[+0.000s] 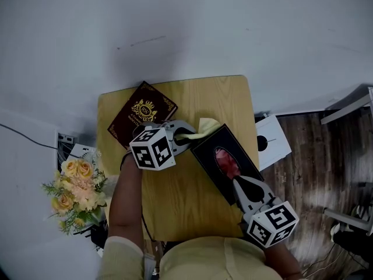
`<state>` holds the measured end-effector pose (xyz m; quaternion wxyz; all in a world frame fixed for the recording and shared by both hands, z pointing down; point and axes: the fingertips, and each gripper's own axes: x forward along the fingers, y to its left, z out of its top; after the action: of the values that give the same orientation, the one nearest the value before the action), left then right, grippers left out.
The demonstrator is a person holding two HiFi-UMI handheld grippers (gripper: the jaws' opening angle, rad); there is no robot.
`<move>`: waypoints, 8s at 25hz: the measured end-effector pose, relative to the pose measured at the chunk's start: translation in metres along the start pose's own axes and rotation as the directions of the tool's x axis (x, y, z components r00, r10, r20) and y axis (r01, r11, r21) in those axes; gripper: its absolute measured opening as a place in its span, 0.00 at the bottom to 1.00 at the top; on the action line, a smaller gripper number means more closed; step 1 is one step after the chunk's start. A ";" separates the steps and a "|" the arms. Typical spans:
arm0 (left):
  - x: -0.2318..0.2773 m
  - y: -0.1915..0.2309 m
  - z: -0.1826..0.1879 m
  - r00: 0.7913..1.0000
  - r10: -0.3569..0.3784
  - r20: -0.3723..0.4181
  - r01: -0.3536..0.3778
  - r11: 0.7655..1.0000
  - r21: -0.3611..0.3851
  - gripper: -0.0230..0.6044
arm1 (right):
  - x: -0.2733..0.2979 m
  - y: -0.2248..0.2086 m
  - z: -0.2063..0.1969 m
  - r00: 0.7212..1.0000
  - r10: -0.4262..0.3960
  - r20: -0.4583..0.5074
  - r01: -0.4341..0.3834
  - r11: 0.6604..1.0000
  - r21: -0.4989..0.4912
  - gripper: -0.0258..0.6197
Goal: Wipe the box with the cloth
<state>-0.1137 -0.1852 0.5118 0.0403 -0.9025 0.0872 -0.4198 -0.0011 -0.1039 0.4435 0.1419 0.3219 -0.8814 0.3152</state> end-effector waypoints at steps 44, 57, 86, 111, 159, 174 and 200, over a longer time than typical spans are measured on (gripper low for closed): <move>-0.029 -0.048 -0.018 0.952 0.299 -0.059 -0.297 0.863 -0.409 0.09 | -0.026 0.018 -0.015 0.996 -0.064 0.059 0.064 0.998 -0.005 0.09; -0.058 -0.065 -0.006 0.877 0.469 -0.107 -0.457 0.744 -0.487 0.09 | -0.037 0.009 0.000 0.986 -0.120 0.116 0.128 0.990 -0.059 0.09; -0.049 -0.058 0.117 0.915 0.377 0.146 -0.305 0.880 -0.363 0.09 | -0.058 0.002 0.012 0.983 -0.103 0.155 0.118 0.989 -0.090 0.09; 0.042 -0.040 0.174 0.986 -0.161 -0.038 0.165 0.936 0.310 0.09 | -0.071 -0.021 -0.014 0.999 -0.003 0.040 0.007 0.995 -0.103 0.09; 0.084 -0.038 0.114 0.622 -0.514 -0.591 0.783 0.416 0.463 0.09 | -0.039 -0.050 -0.008 0.988 0.151 -0.018 -0.151 0.988 -0.020 0.09; 0.055 0.010 0.088 0.653 -0.416 -0.633 0.740 0.527 0.417 0.09 | -0.031 -0.048 -0.006 0.986 0.161 -0.033 -0.162 0.986 -0.023 0.09; 0.017 0.054 0.090 0.915 -0.118 -0.385 0.273 0.884 0.379 0.09 | -0.038 -0.023 -0.011 0.980 0.196 -0.039 -0.198 0.977 -0.073 0.09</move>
<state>-0.0411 -0.2410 0.4590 0.1766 -0.7863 -0.0936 -0.5846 0.0430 -0.0924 0.4452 0.1361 0.2224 -0.9180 0.2989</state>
